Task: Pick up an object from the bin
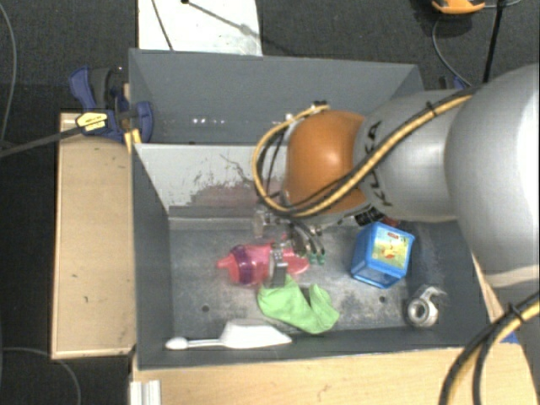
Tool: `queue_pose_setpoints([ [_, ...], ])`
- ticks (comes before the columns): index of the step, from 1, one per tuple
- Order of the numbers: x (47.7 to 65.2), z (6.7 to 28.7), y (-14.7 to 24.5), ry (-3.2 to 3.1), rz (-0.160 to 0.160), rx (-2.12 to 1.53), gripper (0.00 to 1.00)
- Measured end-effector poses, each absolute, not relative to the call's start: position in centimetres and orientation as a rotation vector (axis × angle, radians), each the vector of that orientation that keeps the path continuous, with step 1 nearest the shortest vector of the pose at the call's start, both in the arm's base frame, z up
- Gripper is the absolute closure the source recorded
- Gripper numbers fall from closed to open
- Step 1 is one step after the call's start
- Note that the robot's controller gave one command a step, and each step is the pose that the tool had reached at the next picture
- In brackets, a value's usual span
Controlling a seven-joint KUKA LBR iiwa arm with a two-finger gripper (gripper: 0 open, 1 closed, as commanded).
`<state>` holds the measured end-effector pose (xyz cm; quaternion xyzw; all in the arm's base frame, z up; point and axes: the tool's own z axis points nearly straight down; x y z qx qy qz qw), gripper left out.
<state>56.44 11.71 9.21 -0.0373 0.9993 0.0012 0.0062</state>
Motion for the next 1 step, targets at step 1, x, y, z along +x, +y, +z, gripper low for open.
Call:
queue_pose_setpoints([
  [1,57.40,6.89,10.60,3.139,0.001,-0.117,0.00],
])
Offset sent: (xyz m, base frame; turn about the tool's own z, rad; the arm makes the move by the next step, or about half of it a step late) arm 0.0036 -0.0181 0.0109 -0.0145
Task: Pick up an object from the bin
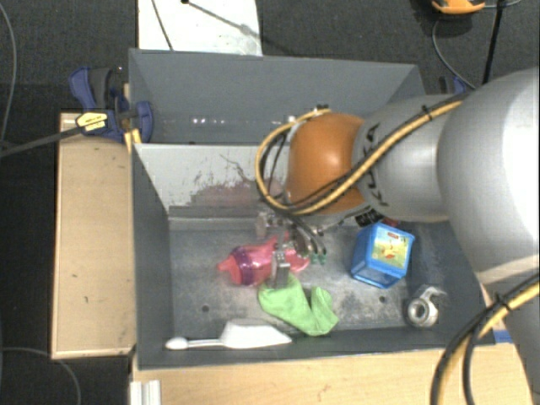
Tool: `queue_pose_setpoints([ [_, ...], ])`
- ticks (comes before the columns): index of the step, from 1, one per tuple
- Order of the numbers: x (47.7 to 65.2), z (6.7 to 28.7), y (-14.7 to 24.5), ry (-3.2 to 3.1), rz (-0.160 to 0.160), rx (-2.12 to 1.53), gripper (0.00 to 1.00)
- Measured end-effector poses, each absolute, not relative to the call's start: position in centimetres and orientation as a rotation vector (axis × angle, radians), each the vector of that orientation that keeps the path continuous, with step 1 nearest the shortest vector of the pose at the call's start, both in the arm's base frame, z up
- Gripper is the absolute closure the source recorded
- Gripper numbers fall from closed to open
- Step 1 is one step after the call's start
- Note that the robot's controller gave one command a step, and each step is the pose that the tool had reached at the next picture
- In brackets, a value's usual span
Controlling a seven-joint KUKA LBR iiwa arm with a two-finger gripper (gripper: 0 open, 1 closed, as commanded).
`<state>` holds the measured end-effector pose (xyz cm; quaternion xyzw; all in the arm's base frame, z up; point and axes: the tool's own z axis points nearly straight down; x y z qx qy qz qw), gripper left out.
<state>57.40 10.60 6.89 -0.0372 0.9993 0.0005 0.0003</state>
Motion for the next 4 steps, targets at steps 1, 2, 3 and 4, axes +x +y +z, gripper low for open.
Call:
queue_pose_setpoints([
  [1,57.0,10.6,9.9,3.132,0.001,-0.136,0.00],
  [2,57.5,6.9,10.6,3.137,0.003,-0.118,0.00],
  [3,58.5,7.0,7.8,3.138,0.002,-0.074,1.00],
  [4,58.5,7.0,7.8,3.138,0.002,-0.073,1.00],
])
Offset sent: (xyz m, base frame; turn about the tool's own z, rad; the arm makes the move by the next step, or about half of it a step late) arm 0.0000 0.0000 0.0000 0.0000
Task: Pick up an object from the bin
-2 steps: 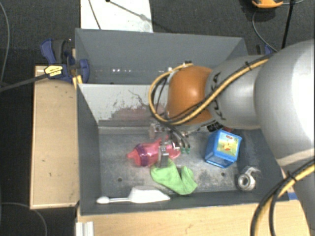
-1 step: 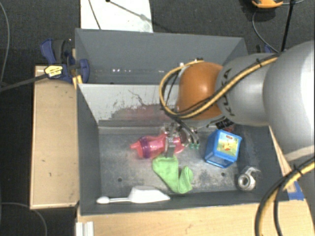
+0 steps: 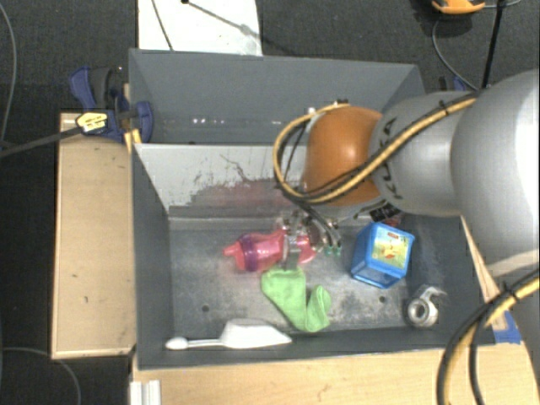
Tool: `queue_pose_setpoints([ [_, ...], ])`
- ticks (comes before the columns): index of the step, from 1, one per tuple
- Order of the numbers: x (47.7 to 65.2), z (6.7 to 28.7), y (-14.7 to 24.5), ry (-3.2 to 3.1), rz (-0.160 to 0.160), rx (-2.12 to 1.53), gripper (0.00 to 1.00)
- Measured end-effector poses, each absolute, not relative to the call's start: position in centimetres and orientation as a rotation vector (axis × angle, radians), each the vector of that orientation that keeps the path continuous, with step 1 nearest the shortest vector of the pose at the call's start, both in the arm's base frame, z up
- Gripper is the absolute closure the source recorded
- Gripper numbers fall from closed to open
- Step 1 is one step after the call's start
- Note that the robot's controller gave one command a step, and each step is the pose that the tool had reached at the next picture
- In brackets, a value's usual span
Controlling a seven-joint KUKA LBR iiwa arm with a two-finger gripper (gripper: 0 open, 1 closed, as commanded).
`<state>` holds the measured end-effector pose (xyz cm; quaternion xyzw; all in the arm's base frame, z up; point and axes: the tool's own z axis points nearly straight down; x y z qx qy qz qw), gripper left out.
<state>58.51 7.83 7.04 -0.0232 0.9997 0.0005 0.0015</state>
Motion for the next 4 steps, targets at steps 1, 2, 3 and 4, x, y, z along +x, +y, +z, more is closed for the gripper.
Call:
queue_pose_setpoints([
  [1,58.3,7.5,7.8,3.143,0.001,-0.071,1.00],
  [2,58.2,9.5,7.8,3.150,-0.001,-0.071,1.00],
  [3,58.3,11.9,7.8,3.146,0.000,-0.068,1.00],
  [4,58.4,14.2,7.8,3.143,0.000,-0.068,1.00],
])
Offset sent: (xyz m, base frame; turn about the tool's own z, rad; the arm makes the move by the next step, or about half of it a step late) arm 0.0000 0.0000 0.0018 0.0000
